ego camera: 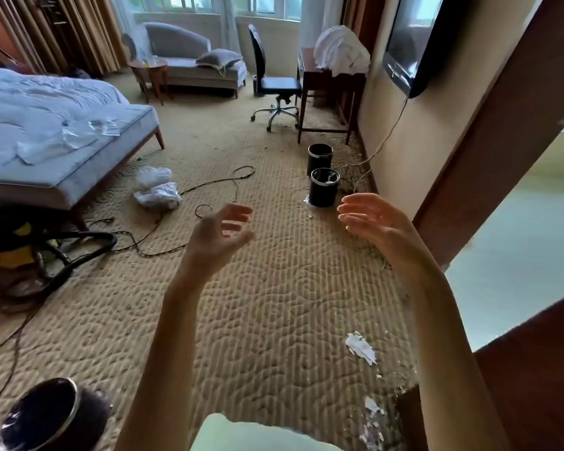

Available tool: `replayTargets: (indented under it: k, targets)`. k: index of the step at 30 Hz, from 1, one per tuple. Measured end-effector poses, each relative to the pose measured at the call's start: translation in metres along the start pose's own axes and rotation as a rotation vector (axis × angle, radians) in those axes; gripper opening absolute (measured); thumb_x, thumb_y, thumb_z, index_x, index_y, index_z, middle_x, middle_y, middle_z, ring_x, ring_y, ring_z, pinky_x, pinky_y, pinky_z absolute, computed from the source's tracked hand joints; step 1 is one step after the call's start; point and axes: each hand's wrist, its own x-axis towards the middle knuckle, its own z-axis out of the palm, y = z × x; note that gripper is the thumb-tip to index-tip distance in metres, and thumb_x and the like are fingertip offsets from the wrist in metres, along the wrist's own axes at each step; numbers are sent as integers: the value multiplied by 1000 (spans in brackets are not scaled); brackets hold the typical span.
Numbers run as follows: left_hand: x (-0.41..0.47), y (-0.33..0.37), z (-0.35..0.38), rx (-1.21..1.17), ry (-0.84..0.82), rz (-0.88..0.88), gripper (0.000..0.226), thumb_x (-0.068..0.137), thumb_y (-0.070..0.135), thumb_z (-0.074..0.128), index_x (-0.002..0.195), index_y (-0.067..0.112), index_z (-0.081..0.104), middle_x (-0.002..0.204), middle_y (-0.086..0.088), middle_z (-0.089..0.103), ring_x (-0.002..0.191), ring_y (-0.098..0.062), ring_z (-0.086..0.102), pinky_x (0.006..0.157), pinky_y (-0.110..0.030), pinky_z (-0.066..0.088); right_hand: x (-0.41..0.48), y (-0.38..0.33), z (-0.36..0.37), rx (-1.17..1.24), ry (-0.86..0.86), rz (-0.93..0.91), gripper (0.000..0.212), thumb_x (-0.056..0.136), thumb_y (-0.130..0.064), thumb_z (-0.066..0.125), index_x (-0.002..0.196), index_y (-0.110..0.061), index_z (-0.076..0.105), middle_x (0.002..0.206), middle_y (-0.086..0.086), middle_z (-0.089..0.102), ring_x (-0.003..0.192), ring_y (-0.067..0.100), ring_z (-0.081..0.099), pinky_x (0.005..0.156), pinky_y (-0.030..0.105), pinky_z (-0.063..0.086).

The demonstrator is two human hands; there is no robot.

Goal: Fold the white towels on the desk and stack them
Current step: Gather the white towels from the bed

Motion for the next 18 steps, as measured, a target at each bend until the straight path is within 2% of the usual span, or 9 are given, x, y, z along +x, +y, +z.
replayTargets:
  k: [3, 8, 14, 18]
  targets:
    - [36, -11, 8, -23, -28, -50, 32, 81, 6, 74, 109, 16, 64, 101, -1, 67, 87, -11, 64, 79, -21, 51, 37, 14, -9, 12, 44, 36, 30, 82, -7, 70, 110, -15, 66, 103, -3, 73, 98, 9, 68, 78, 17, 52]
    - [109, -39, 18, -82, 35, -75, 27, 82, 7, 73, 107, 14, 65, 97, 6, 67, 86, -5, 64, 75, -9, 50, 112, 40, -16, 90, 84, 79, 31, 75, -28, 71, 104, -21, 68, 103, -1, 73, 98, 14, 68, 85, 25, 55]
    - [238, -75, 50, -129, 17, -89, 27, 83, 8, 72, 108, 15, 64, 100, 2, 68, 89, -6, 65, 78, -14, 52, 239, 85, -39, 113, 78, 123, 29, 78, -21, 67, 106, -16, 67, 100, -2, 73, 96, 14, 68, 88, 29, 54]
    - [356, -80, 76, -76, -66, -35, 28, 85, 12, 71, 111, 17, 64, 100, 3, 68, 90, -3, 64, 75, -9, 49, 354, 92, -72, 116, 65, 109, 28, 81, -23, 66, 109, -16, 67, 102, -2, 73, 98, 14, 67, 91, 31, 52]
